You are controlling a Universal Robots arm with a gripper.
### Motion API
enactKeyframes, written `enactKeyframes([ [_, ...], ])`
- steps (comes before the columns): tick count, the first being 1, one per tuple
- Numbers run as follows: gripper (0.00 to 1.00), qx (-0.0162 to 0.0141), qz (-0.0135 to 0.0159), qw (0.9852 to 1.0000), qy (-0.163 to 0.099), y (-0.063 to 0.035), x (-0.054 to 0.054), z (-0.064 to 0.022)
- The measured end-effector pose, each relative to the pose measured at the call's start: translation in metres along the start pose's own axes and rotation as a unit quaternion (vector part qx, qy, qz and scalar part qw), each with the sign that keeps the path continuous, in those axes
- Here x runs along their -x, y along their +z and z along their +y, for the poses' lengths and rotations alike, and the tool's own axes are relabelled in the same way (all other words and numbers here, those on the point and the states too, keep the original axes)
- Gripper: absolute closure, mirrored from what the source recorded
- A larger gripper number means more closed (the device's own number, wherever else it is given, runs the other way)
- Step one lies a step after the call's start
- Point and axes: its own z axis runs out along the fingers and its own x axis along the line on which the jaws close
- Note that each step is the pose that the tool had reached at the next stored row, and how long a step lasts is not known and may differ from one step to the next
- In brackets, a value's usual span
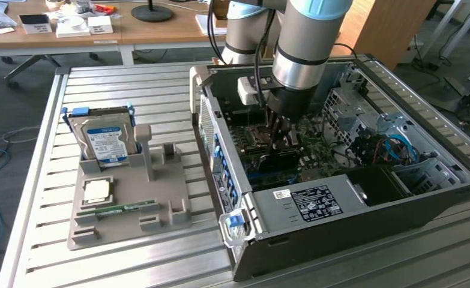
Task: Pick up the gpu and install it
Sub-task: 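Press down on the gpu until it lock into place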
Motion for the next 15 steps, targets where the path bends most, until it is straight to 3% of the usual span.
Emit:
enactKeyframes([
  [15,0.89,-0.0003,0.0,1.0,0.0,0.0008,-0.0001,0.0018],
])
